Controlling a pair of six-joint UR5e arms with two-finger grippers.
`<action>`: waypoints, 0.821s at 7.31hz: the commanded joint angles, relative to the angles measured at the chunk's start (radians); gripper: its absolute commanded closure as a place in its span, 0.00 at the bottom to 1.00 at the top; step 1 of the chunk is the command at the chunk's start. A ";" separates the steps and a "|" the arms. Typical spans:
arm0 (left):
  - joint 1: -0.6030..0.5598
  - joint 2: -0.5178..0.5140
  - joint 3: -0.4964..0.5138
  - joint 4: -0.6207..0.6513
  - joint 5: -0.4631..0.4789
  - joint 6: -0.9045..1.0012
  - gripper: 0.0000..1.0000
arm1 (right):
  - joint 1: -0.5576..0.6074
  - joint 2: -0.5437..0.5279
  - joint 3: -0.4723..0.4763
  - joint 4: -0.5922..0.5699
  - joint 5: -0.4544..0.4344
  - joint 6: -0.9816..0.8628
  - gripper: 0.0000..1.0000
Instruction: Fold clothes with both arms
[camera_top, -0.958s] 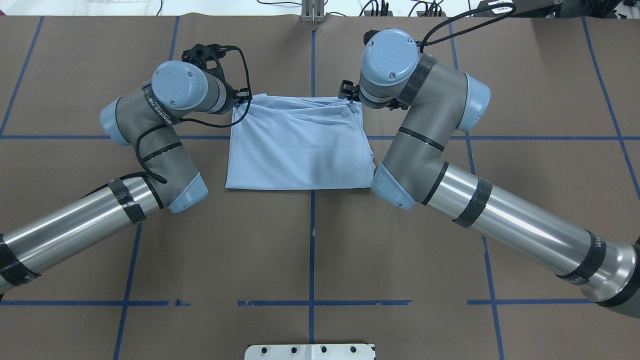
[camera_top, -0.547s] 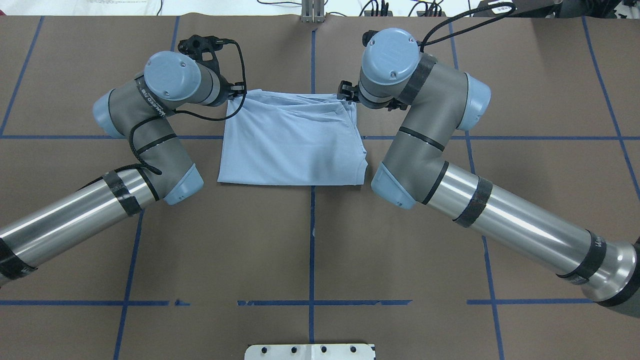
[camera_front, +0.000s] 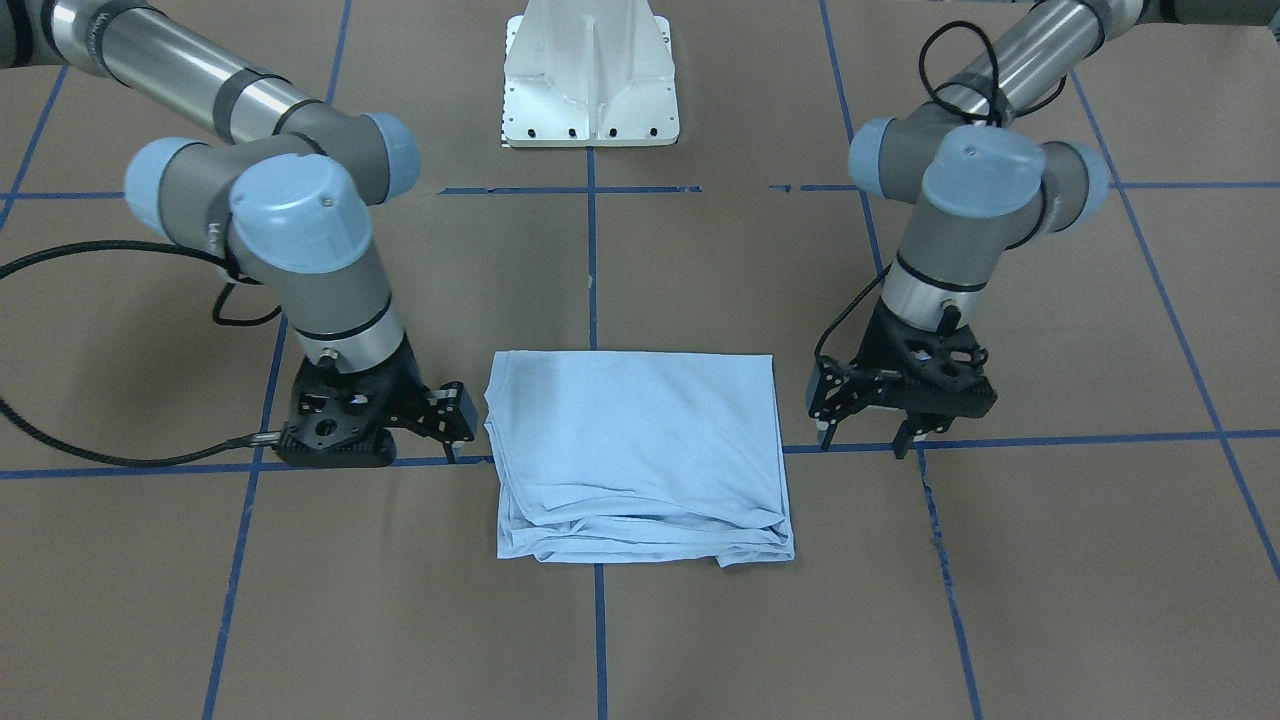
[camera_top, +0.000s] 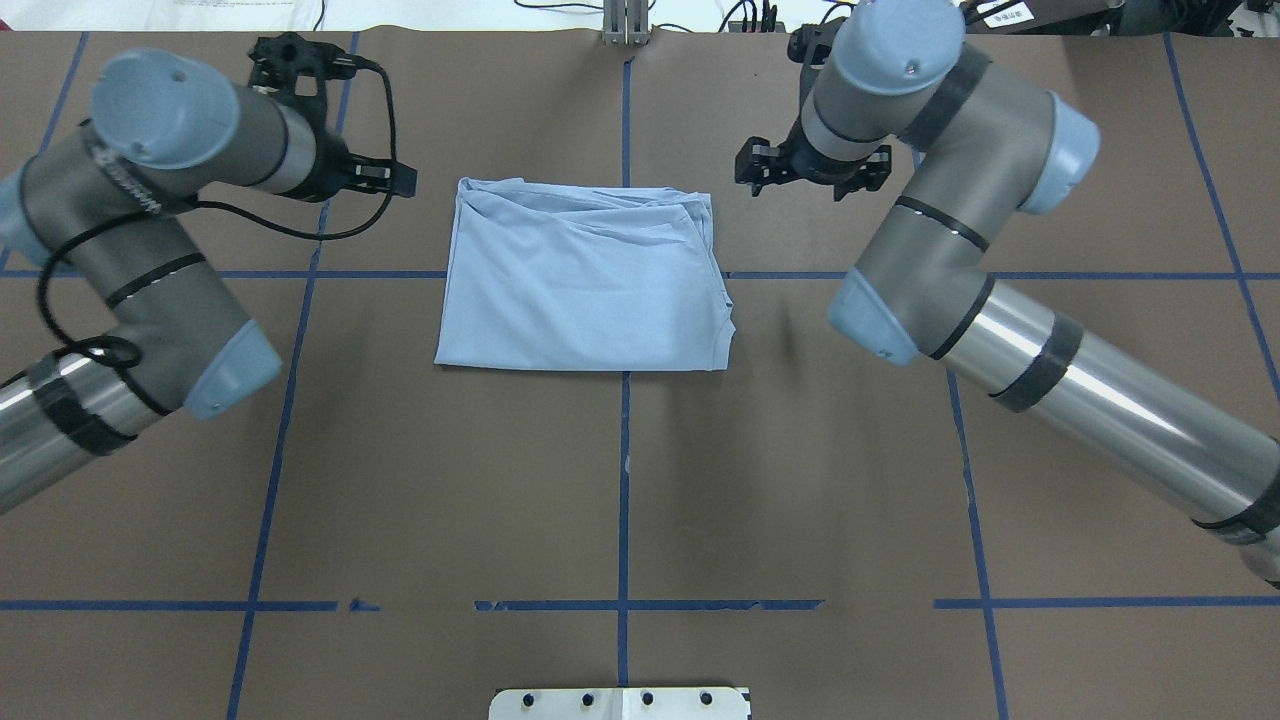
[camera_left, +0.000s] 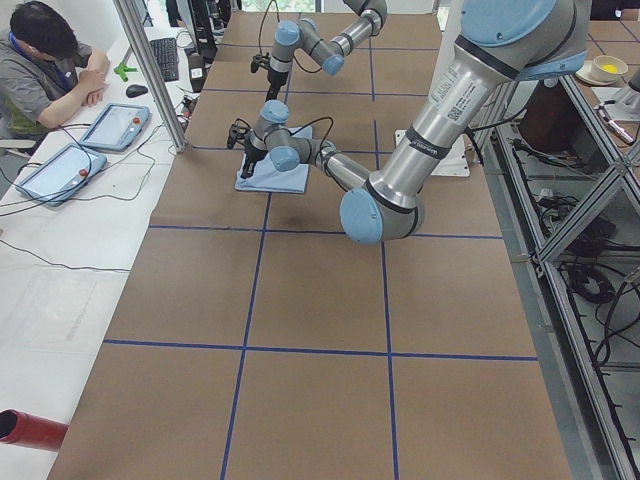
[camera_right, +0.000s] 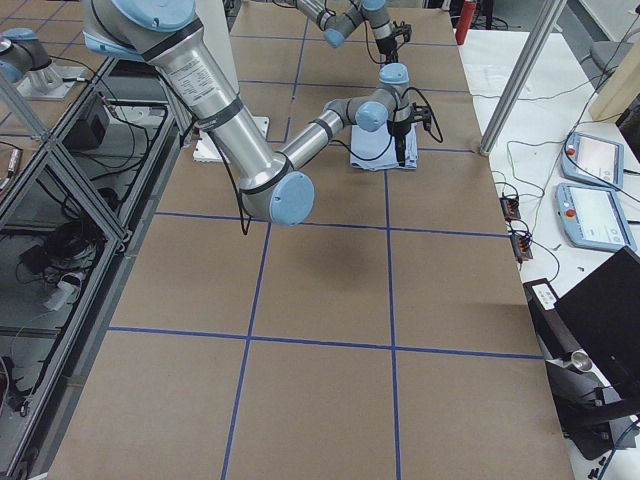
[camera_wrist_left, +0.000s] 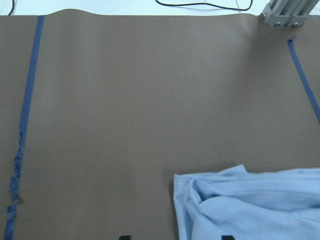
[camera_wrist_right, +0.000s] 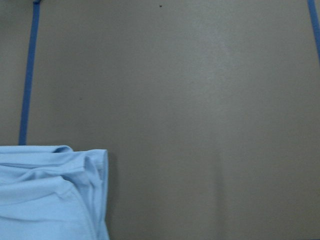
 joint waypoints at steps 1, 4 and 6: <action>-0.090 0.221 -0.237 0.082 -0.080 0.220 0.00 | 0.124 -0.169 0.115 -0.003 0.104 -0.214 0.00; -0.459 0.432 -0.246 0.084 -0.339 0.720 0.00 | 0.382 -0.451 0.228 -0.005 0.270 -0.575 0.00; -0.601 0.545 -0.175 0.090 -0.469 0.759 0.00 | 0.569 -0.593 0.217 -0.093 0.411 -0.786 0.00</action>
